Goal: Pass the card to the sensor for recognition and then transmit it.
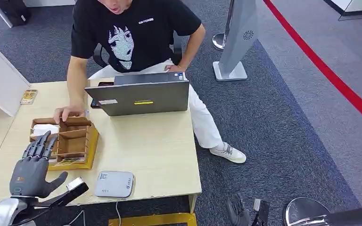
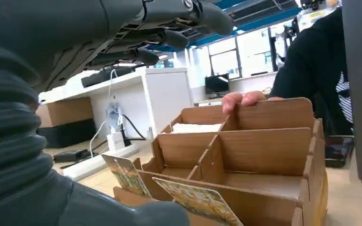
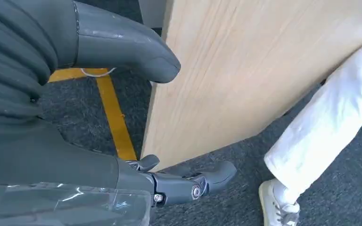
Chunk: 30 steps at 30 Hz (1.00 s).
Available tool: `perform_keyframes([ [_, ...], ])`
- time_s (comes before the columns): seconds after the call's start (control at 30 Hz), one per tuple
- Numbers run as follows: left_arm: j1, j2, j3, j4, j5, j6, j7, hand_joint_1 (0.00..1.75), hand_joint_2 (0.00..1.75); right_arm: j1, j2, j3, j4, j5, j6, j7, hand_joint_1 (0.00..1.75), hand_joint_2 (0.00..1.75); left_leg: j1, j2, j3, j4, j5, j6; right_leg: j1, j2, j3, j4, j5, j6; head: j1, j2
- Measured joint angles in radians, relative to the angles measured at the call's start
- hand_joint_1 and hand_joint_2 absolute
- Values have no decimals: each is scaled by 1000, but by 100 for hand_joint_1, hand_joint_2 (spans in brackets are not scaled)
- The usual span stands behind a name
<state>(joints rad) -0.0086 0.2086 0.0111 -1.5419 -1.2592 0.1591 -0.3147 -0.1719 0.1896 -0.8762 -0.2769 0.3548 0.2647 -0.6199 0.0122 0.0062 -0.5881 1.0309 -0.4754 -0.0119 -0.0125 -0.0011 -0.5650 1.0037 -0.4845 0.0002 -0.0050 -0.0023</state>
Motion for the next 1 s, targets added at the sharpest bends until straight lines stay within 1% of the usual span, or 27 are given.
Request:
perform_keyframes([
  [0.3,-4,27,-74,14,-15,18,24,0,175,-1,0,0,0,-2,2,0,0,175,0,0,0,0,0,0,0,0,0,0,0,0,0,0],
  [0.37,-6,37,-90,21,-37,20,33,0,175,-1,0,0,0,-2,3,1,0,175,0,0,0,0,0,0,0,0,0,0,0,0,0,0],
  [0.43,-11,51,-104,35,-76,30,49,0,175,-1,0,1,0,-2,3,2,0,175,0,0,0,0,0,0,0,0,0,0,0,0,0,0],
  [0.53,-23,69,-119,71,-138,58,89,0,175,-2,0,2,0,-2,3,8,0,175,0,0,0,0,0,0,0,0,0,0,0,0,0,0],
  [0.63,-40,72,-132,105,-197,77,136,0,175,-3,0,3,0,-2,3,10,0,175,0,0,0,0,0,0,0,0,0,0,0,0,0,0],
  [1.0,-55,73,-141,155,-211,81,145,0,175,-3,0,4,0,-2,3,13,0,175,0,0,0,0,0,0,0,0,0,0,0,0,0,0],
])
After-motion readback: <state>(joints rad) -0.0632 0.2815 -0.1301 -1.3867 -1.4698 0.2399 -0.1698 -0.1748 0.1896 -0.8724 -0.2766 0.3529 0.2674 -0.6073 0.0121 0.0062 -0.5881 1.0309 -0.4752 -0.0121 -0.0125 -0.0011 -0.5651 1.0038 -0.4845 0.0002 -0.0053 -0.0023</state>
